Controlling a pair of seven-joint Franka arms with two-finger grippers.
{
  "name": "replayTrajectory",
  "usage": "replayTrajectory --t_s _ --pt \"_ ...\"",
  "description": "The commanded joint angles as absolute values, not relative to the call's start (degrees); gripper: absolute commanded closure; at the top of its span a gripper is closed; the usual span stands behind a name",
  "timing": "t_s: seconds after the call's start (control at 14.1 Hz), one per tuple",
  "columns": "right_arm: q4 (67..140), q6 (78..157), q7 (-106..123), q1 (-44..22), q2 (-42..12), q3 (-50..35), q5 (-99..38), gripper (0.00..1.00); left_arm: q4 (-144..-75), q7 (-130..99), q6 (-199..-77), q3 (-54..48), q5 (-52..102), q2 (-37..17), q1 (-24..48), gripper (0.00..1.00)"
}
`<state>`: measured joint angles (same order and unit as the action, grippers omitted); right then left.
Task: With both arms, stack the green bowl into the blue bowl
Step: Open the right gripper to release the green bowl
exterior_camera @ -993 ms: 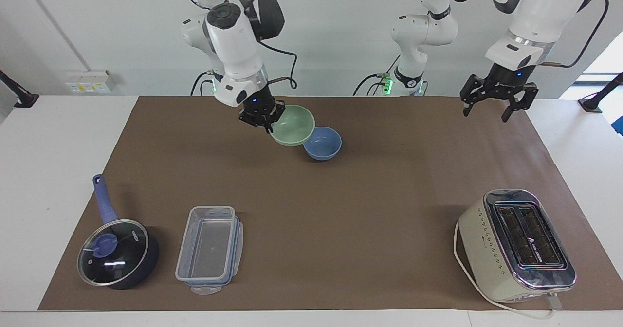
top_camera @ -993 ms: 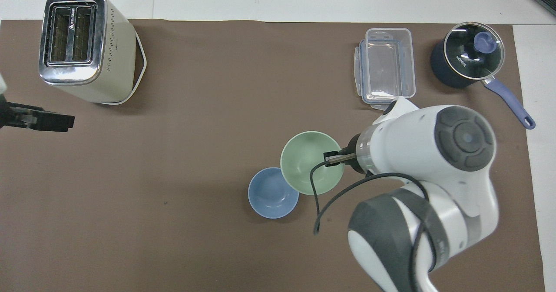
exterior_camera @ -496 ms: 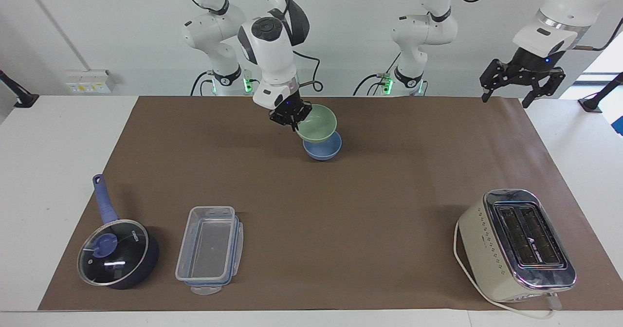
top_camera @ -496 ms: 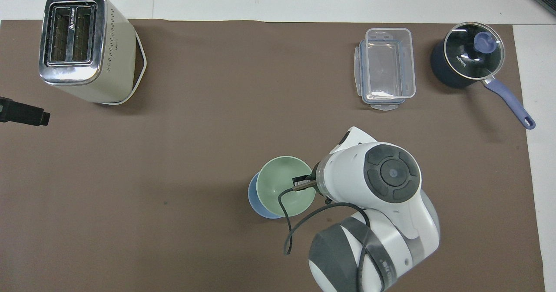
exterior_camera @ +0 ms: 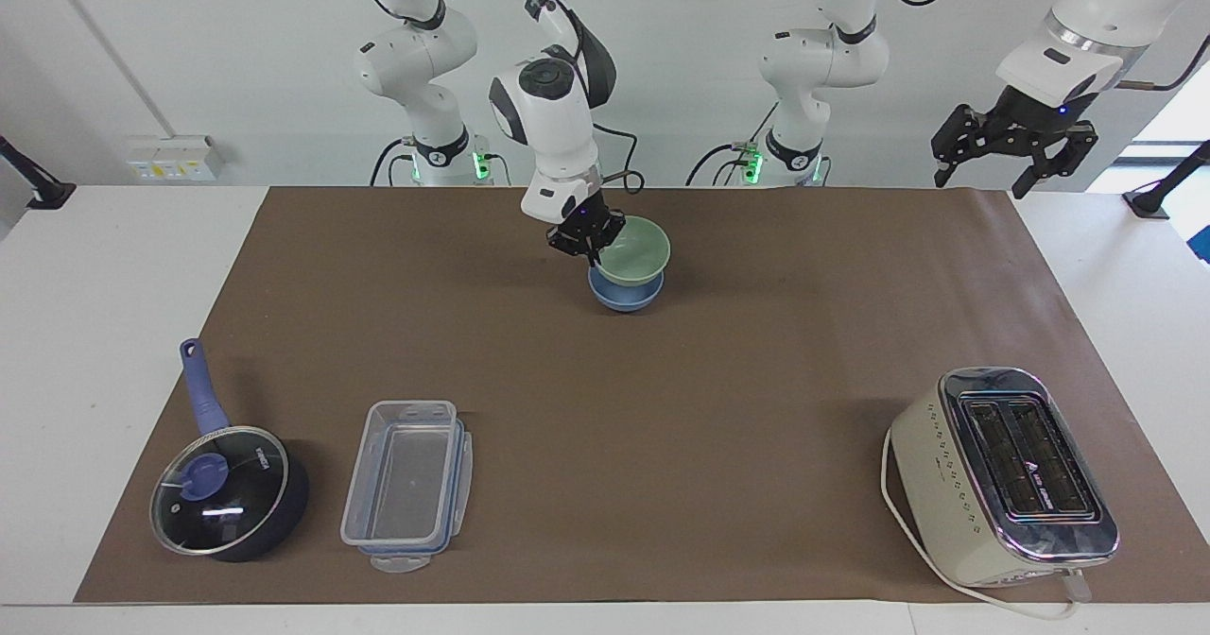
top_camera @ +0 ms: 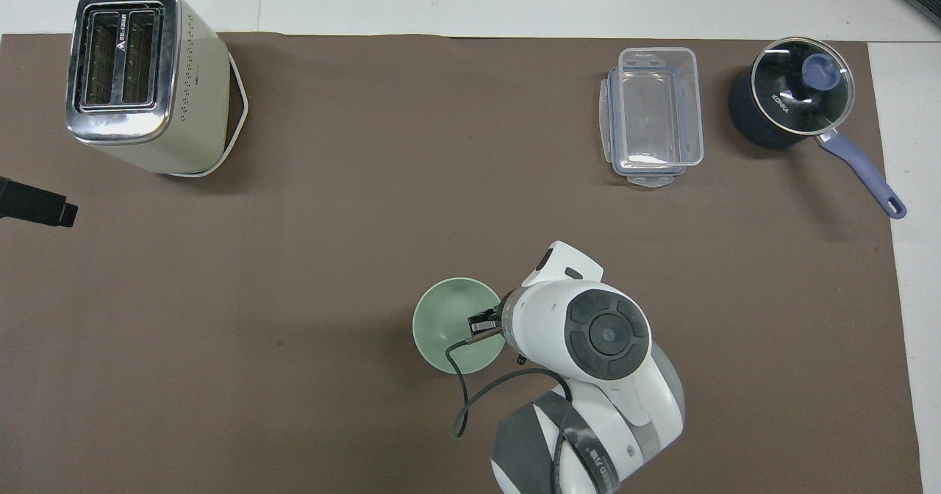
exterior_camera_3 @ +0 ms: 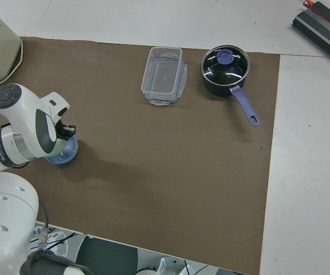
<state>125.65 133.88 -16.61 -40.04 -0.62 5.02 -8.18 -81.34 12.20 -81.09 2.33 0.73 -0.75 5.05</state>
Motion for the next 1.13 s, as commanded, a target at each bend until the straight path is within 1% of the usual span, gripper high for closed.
replayTrajectory --t_s 0.0,0.21,0.71,1.06 --pt "129.72 138.77 -17.49 -40.60 0.18 4.92 -8.53 1.00 -80.24 12.39 -79.01 2.02 -0.35 -0.97 4.75 0.00" --pt "130.25 139.83 -17.40 -40.78 0.00 4.92 -8.53 1.00 -82.35 12.13 -79.28 2.02 -0.26 0.26 4.66 0.00" --pt "130.17 142.29 -16.96 -40.61 -1.58 4.92 -8.79 1.00 -82.71 12.22 -79.45 2.02 -0.26 0.44 2.73 0.00" --pt "130.69 142.38 -17.05 -40.69 -1.93 4.92 -8.79 1.00 -82.70 12.22 -79.37 1.93 -0.26 0.44 2.99 0.00"
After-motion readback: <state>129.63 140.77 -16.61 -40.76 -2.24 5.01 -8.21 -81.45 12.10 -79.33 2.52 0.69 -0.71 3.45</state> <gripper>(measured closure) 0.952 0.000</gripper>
